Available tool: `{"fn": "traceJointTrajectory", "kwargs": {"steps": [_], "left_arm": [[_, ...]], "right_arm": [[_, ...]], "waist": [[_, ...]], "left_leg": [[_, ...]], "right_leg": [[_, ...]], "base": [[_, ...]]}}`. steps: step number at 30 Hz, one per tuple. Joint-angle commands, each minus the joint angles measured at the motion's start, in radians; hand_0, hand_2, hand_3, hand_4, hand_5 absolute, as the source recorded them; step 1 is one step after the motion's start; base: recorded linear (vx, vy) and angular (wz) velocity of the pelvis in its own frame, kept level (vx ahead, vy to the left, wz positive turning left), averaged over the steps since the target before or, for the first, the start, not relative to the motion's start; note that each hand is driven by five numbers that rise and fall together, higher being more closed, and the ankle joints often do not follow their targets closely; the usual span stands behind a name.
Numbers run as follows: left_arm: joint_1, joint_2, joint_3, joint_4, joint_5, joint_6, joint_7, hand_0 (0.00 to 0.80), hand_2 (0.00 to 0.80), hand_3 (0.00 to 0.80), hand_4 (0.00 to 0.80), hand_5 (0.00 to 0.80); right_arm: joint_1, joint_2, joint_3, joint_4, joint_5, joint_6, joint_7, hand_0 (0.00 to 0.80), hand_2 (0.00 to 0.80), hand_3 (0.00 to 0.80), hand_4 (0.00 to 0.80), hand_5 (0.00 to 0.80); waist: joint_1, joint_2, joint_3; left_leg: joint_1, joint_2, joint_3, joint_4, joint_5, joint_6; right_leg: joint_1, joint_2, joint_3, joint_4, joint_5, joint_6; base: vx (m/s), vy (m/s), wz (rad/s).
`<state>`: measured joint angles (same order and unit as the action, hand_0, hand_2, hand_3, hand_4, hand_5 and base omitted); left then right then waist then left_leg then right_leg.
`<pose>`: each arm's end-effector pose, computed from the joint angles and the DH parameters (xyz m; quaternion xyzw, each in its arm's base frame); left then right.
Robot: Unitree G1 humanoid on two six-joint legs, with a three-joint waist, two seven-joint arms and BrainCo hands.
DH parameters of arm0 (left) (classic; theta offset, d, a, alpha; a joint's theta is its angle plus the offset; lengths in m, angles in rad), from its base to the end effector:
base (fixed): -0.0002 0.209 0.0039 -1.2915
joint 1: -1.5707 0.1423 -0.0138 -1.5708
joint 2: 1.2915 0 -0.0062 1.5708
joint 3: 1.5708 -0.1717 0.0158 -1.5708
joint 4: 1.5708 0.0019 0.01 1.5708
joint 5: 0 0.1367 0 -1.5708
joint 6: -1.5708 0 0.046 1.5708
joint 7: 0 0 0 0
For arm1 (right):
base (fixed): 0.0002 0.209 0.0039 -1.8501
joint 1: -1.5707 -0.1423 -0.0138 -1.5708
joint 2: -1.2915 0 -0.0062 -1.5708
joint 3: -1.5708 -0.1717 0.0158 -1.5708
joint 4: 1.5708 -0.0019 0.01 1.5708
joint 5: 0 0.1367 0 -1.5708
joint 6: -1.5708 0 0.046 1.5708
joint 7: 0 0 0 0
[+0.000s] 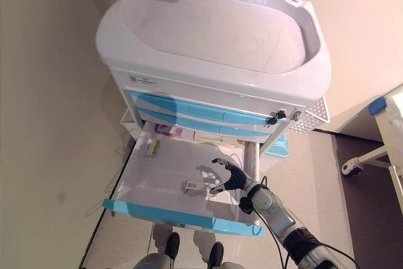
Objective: Open the drawer and pick up the medicine
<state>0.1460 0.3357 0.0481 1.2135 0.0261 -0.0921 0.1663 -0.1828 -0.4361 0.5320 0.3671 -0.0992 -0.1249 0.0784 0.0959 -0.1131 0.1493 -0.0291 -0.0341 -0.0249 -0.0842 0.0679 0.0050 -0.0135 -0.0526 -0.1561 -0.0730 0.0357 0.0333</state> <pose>0.0252 0.2670 -0.0934 0.1832 0.5690 0.1734 0.7827 0.2091 -0.1551 0.0121 -0.3036 0.0842 0.2765 0.9079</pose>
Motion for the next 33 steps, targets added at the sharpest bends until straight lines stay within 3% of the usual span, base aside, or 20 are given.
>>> {"fn": "traceJointTrajectory", "kwargs": {"steps": [1,8,19,33], "left_arm": [[-0.039,-0.025,-0.031,0.061,0.008,0.008,0.002,0.0,0.0,0.0,0.0,0.0],[-0.044,-0.04,-0.055,0.044,-0.001,0.005,0.008,0.0,0.0,0.0,0.0,0.0],[-0.048,-0.07,-0.156,0.001,0.009,-0.006,0.029,0.0,0.0,0.0,0.0,0.0],[-0.07,-0.074,-0.212,-0.006,0.009,-0.009,0.069,0.0,0.0,0.0,0.0,0.0]], "right_arm": [[-0.029,0.019,0.053,-0.085,-0.03,-0.038,0.008,0.0,0.0,0.0,0.0,0.0],[-0.053,0.044,0.099,-0.041,-0.074,-0.032,0.001,0.0,0.0,0.0,0.0,0.0],[-0.131,0.131,0.162,0.198,-0.244,-0.003,-0.092,0.0,0.0,0.0,0.0,0.0],[-0.197,0.171,0.112,0.362,-0.277,0.017,-0.237,0.0,0.0,0.0,0.0,0.0]], "waist": [[-0.001,-0.006,-0.018],[-0.002,-0.006,-0.011],[0.01,0.006,0.002],[0.018,0.027,0.026]], "left_leg": [[-0.044,-0.039,0.002,-0.003,-0.005,0.022],[-0.042,-0.037,0.017,-0.003,-0.009,0.024],[-0.049,-0.041,0.006,-0.003,-0.006,0.025],[-0.07,-0.047,-0.01,-0.003,0.003,0.025]], "right_leg": [[-0.064,-0.012,0.002,0.075,0.028,0.054],[-0.069,-0.011,0.018,0.072,0.038,0.056],[-0.071,-0.014,0.01,0.068,0.04,0.058],[-0.085,-0.018,-0.009,0.07,0.045,0.059]], "base": [[-0.005,0.017,-0.11],[-0.01,0.006,-0.07],[0.0,0.0,-0.01],[0.002,-0.006,0.05]]}}
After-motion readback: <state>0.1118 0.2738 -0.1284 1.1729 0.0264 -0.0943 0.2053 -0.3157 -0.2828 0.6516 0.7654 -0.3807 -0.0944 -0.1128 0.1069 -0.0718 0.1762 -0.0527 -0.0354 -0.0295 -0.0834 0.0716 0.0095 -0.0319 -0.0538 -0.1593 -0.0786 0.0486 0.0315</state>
